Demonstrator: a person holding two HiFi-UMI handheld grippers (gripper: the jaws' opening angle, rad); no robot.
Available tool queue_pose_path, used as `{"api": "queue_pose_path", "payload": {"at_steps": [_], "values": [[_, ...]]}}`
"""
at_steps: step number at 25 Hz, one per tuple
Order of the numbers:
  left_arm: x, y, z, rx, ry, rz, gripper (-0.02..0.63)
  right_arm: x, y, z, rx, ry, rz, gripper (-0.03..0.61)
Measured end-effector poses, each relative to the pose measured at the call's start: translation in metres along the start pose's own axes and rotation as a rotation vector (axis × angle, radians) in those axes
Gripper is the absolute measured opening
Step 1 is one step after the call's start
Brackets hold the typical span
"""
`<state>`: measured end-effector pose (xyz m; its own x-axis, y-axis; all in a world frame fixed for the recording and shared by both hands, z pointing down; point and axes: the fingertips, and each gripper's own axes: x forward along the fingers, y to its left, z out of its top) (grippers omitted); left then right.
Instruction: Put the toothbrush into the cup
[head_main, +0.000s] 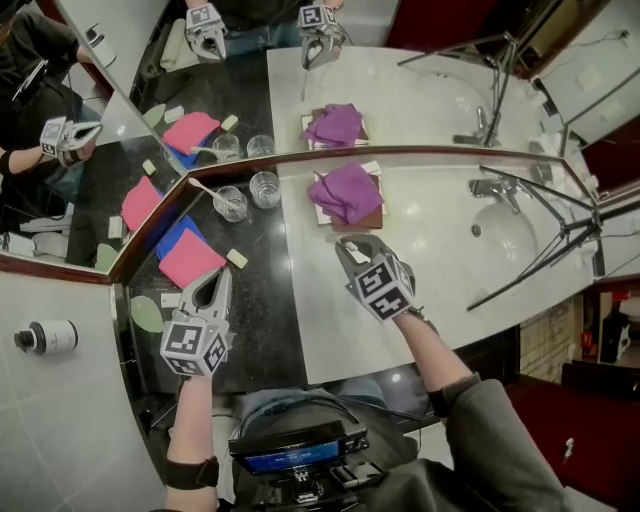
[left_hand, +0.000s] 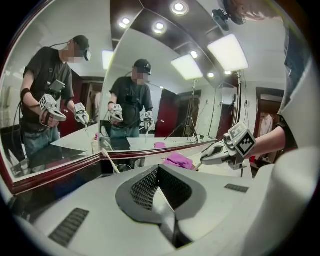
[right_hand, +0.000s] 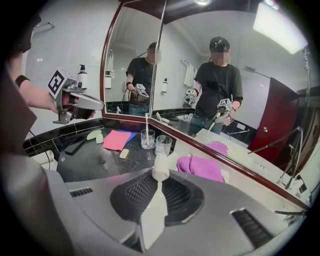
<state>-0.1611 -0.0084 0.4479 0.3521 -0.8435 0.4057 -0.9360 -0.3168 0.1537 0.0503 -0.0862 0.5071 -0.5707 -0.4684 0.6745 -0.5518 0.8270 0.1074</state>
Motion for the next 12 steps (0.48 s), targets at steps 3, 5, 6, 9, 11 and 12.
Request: {"api": "queue_pose_path", "payload": {"at_steps": [3,5,6,9,11,12], "values": [[0.007,-0.008,-0.003,-0.002,0.007,-0.017,0.000,-0.007,0.002,-0.033,-0.002,0.073,0.018,0.044],[0.011,-0.013,-0.006,-0.003,0.013,-0.030,0.000,-0.011,0.000,-0.055,-0.016,0.123,0.026,0.044],[0.013,-0.015,-0.007,-0.003,0.015,-0.035,0.000,-0.013,-0.001,-0.064,-0.022,0.144,0.028,0.044],[0.019,-0.020,-0.008,-0.004,0.019,-0.049,0.000,-0.018,-0.007,-0.081,-0.034,0.186,0.034,0.044],[0.022,-0.022,-0.008,-0.004,0.019,-0.055,0.000,-0.018,-0.009,-0.088,-0.078,0.211,0.035,0.044],[0.023,-0.023,-0.008,-0.005,0.019,-0.056,0.000,-0.017,-0.010,-0.090,-0.114,0.224,0.035,0.044]]}}
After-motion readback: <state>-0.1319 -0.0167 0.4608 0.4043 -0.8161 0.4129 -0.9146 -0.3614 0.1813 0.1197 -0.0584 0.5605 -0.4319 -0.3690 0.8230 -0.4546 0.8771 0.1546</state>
